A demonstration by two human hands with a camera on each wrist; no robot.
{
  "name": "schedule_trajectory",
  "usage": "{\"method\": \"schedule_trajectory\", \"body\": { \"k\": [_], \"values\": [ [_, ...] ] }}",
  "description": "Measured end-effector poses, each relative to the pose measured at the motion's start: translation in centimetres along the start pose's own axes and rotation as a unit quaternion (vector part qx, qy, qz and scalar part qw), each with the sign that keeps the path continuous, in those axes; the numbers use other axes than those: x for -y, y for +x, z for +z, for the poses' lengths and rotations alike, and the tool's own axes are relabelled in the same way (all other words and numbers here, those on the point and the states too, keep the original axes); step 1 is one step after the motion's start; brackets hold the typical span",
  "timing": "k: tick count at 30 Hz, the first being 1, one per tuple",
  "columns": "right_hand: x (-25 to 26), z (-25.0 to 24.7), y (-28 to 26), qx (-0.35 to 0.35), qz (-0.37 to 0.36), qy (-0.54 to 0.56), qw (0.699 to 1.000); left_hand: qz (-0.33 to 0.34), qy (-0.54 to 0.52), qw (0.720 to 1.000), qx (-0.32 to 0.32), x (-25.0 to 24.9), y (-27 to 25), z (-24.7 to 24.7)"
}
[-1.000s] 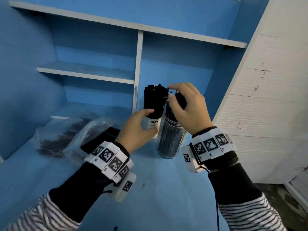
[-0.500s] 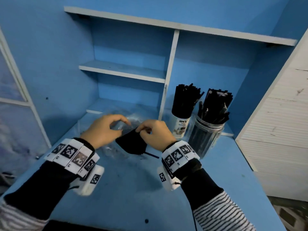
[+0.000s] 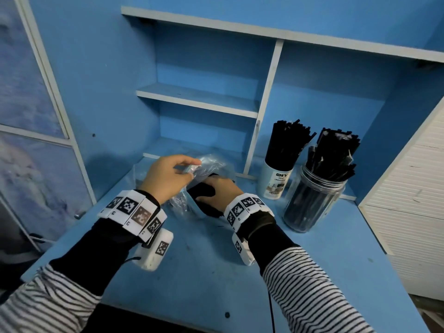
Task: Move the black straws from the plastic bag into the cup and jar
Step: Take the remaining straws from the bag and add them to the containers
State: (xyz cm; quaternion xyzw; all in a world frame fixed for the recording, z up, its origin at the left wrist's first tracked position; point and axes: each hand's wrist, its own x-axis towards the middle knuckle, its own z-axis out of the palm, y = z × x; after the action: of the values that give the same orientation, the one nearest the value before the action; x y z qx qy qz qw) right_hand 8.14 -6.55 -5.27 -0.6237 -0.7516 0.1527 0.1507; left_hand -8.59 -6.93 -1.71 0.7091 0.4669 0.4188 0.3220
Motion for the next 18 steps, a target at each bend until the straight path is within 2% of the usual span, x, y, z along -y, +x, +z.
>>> {"method": "schedule_trajectory", "body": {
  "k": [3, 6, 14, 18],
  "values": [
    [0.03, 0.06, 0.01, -0.003, 0.003, -0.006, 1.0, 0.004, -0.006, 1.0, -0.004, -0.03, 0.18, 0.27],
    [0.06, 0.15, -0.19, -0.001, -0.024, -0.004, 1.0, 0.01, -0.016, 1.0, -0.006, -0.49, 0.3, 0.56],
    [-0.08, 0.14, -0.2, -0.101, -0.032, 0.047, 0.993, 0.016, -0.015, 1.0, -0.011, -0.78, 0.41, 0.77],
    [-0.15, 0.25, -0.16, -0.128, -0.038, 0.057, 0.989, 0.016, -0.021, 1.0, -0.016, -0.78, 0.5, 0.73]
  ]
}}
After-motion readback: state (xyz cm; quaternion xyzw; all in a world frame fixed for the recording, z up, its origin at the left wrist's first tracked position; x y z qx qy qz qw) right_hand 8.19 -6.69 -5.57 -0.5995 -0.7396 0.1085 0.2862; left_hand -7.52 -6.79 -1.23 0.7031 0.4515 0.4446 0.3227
